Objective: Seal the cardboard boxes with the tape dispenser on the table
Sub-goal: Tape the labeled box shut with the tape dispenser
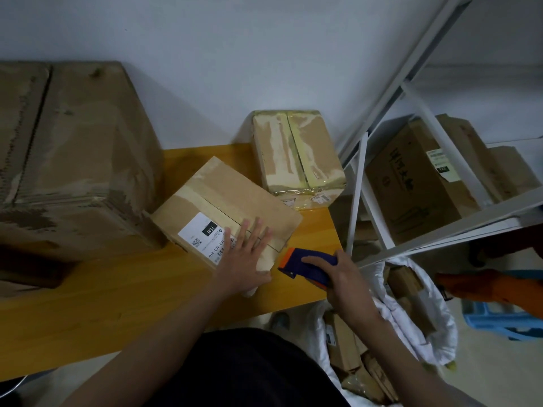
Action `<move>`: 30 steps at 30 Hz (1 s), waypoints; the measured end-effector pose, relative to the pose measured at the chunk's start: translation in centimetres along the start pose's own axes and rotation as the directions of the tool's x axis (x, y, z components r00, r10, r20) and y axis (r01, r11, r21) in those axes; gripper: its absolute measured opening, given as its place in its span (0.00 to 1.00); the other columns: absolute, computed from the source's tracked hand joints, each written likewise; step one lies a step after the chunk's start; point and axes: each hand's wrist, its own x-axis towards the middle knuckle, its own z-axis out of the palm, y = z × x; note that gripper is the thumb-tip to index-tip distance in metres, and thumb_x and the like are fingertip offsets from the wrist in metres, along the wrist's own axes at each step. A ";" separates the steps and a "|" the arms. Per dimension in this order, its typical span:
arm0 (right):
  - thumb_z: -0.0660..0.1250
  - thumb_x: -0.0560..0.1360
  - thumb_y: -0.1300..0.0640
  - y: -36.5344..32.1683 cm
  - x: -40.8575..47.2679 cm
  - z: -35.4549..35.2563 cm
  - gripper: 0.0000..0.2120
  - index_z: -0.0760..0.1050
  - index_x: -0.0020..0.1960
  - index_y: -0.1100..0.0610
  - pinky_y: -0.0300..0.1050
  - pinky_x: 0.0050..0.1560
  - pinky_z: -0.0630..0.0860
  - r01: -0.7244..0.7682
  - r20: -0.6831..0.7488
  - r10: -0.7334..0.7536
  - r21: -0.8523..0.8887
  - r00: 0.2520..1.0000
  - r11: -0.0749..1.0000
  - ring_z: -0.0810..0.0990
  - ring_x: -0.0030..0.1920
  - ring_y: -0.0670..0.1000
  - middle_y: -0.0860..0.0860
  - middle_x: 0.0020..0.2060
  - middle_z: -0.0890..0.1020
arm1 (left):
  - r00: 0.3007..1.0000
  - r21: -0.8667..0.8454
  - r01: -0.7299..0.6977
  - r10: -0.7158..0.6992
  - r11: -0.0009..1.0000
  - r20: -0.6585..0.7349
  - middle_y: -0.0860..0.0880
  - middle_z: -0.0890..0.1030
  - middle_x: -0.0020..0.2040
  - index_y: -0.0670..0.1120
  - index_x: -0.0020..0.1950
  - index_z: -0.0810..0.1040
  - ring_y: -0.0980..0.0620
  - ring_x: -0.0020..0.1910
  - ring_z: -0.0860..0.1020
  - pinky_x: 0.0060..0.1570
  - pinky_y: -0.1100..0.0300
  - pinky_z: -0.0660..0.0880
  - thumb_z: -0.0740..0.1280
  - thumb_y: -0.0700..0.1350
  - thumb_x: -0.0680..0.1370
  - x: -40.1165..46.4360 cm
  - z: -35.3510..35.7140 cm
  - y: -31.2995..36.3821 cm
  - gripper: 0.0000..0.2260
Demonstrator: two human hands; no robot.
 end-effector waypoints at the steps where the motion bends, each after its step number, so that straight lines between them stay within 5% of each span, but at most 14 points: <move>1: 0.78 0.68 0.65 -0.7 0.5 0.0 0.31 0.75 0.65 0.45 0.48 0.34 0.74 0.015 -0.039 -0.017 -0.047 0.999 0.999 0.72 0.40 0.55 0.52 0.43 0.69 | 1.000 -0.005 -0.002 0.002 1.000 0.004 0.48 0.29 0.80 0.54 0.81 0.33 0.42 0.78 0.29 0.73 0.31 0.37 0.54 0.72 0.72 0.0 -0.1 0.0 0.47; 4: 0.83 0.60 0.64 -0.9 0.4 1.3 0.21 0.84 0.50 0.51 0.48 0.34 0.69 0.091 -0.055 -0.107 -0.239 0.993 0.967 0.68 0.42 0.56 0.53 0.38 0.72 | 0.999 0.009 -0.003 0.003 1.000 0.040 0.49 0.27 0.78 0.54 0.80 0.30 0.42 0.77 0.27 0.73 0.31 0.35 0.53 0.73 0.73 0.1 -0.3 0.0 0.47; 6: 0.86 0.57 0.59 1.2 -1.3 3.2 0.20 0.84 0.45 0.49 0.47 0.35 0.70 0.035 0.000 -0.036 -0.269 0.999 0.963 0.66 0.42 0.55 0.52 0.38 0.72 | 0.999 0.021 0.000 -0.001 1.000 0.054 0.48 0.26 0.78 0.54 0.80 0.30 0.42 0.76 0.26 0.73 0.31 0.36 0.51 0.74 0.72 0.2 -0.4 -0.1 0.48; 10: 0.85 0.59 0.62 3.9 -4.4 4.8 0.22 0.84 0.49 0.47 0.49 0.36 0.71 -0.160 0.015 0.165 -0.160 0.986 0.974 0.75 0.40 0.59 0.53 0.40 0.73 | 0.999 0.027 0.013 -0.014 1.000 0.049 0.48 0.27 0.78 0.53 0.80 0.31 0.41 0.77 0.27 0.72 0.30 0.38 0.50 0.75 0.70 0.2 -0.4 0.2 0.49; 15: 0.78 0.65 0.68 2.8 -2.8 4.5 0.24 0.81 0.56 0.47 0.47 0.39 0.65 -0.184 -0.054 0.179 -0.099 0.982 0.978 0.70 0.40 0.57 0.53 0.40 0.70 | 0.997 -0.020 0.072 -0.072 0.997 -0.020 0.46 0.37 0.82 0.52 0.82 0.43 0.41 0.80 0.35 0.74 0.31 0.39 0.43 0.74 0.76 0.5 -1.0 1.3 0.41; 21: 0.76 0.67 0.70 3.1 -1.4 4.3 0.29 0.78 0.62 0.47 0.48 0.41 0.65 -0.266 -0.070 0.263 -0.042 0.962 0.963 0.71 0.42 0.58 0.53 0.44 0.71 | 0.986 0.131 0.151 -0.141 0.980 -0.084 0.39 0.63 0.73 0.47 0.70 0.66 0.35 0.73 0.60 0.67 0.37 0.65 0.54 0.66 0.79 2.1 -2.9 3.8 0.29; 25: 0.78 0.68 0.67 3.5 -1.1 3.4 0.28 0.78 0.63 0.46 0.47 0.43 0.67 -0.285 -0.081 0.287 0.030 0.955 0.958 0.72 0.45 0.57 0.53 0.46 0.72 | 0.977 0.188 0.199 -0.180 0.962 -0.116 0.40 0.67 0.65 0.46 0.64 0.67 0.38 0.61 0.68 0.58 0.43 0.69 0.61 0.66 0.76 3.4 -3.1 4.9 0.27; 30: 0.79 0.70 0.62 3.3 -0.5 2.6 0.26 0.79 0.64 0.45 0.49 0.46 0.72 -0.288 -0.098 0.301 0.127 0.949 0.949 0.73 0.49 0.57 0.53 0.48 0.73 | 0.968 0.197 0.232 -0.207 0.952 -0.140 0.39 0.65 0.63 0.44 0.64 0.66 0.38 0.59 0.68 0.62 0.41 0.67 0.61 0.64 0.78 4.5 -2.5 5.6 0.27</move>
